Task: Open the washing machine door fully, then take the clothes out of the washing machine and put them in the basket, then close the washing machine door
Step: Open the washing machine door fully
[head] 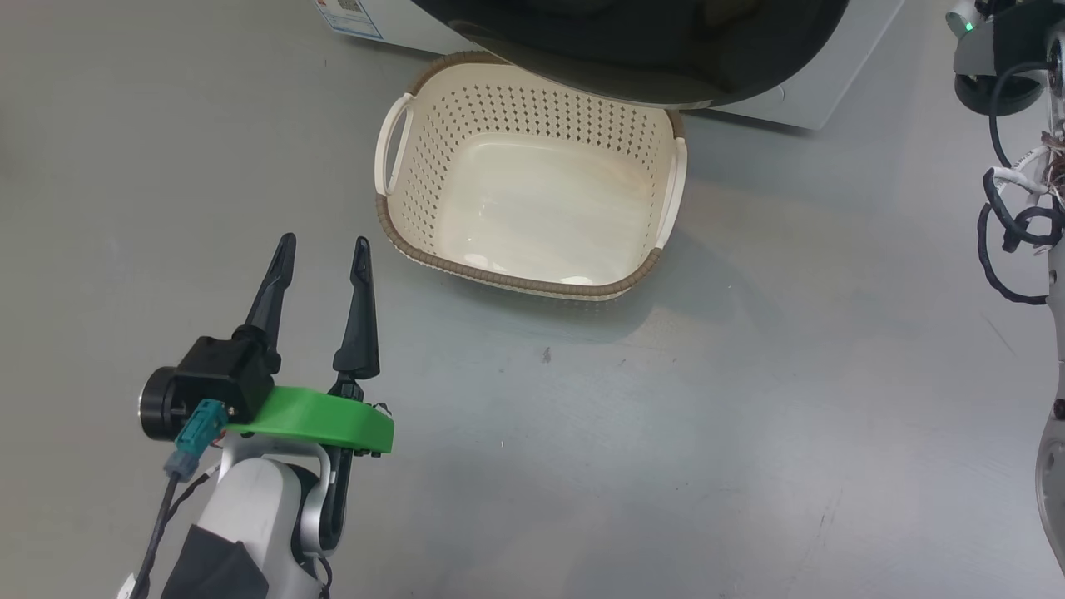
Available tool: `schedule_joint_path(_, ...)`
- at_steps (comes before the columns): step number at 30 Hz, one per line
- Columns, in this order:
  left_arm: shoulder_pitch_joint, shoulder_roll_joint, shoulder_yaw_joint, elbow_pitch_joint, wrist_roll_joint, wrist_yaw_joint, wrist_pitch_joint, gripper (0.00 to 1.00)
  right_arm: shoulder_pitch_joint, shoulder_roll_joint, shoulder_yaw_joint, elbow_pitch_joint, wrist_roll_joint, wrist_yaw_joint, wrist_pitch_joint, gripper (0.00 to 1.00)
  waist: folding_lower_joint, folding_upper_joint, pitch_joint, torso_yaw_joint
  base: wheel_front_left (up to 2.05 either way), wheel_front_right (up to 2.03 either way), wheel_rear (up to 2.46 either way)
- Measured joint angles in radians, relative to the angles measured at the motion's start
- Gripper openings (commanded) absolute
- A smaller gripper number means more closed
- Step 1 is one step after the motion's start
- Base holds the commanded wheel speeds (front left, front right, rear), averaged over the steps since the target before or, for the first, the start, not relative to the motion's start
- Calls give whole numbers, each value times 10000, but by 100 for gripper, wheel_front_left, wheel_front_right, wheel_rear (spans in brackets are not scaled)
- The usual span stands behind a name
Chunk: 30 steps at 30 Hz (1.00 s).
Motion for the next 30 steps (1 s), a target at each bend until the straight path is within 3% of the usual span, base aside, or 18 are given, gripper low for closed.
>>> schedule_joint_path(5, -3, 0, -33, 17, 0, 2, 0, 100, -85, 6, 58, 209, 163, -161, 485, 0, 0, 0, -15, 39, 0, 0, 0)
schedule_joint_path(30, 15, -2, -65, 213, 29, 44, 0, 100, 613, 537, 261, 761, 941, -334, 1678, 0, 0, 0, -668, -109, 0, 0, 0)
